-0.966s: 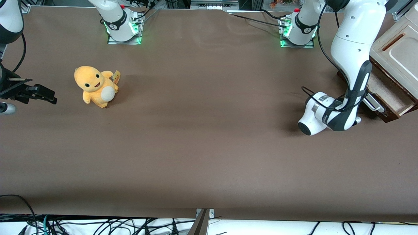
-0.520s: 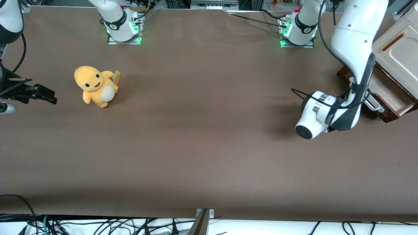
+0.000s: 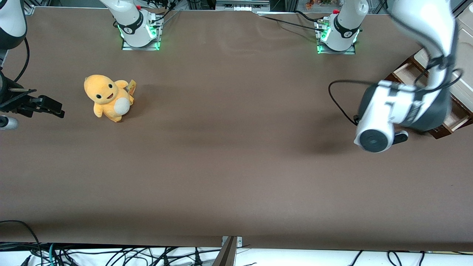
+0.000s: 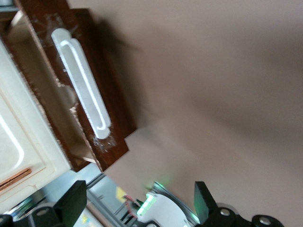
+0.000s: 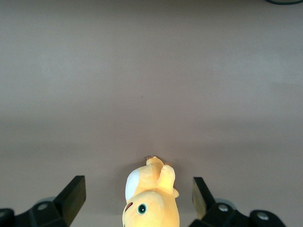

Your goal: Open lower drawer with left arm only

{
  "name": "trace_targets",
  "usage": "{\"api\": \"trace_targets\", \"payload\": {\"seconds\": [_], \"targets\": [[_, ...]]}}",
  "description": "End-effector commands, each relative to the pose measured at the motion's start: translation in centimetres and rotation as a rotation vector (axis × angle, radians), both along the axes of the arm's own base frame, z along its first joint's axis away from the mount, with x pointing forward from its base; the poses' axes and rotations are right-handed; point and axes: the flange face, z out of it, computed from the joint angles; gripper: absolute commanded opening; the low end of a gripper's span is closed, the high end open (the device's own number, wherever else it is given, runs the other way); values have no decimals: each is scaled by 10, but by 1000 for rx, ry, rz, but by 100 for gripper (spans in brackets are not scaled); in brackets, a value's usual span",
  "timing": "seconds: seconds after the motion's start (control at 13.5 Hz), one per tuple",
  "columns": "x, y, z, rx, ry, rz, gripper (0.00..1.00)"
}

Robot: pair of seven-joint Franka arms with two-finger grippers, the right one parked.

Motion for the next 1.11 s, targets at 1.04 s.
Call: {"api": "trace_targets", "payload": {"seconds": [1.04], "targets": [[-55,10,183,-561,-529,-391,100]]}}
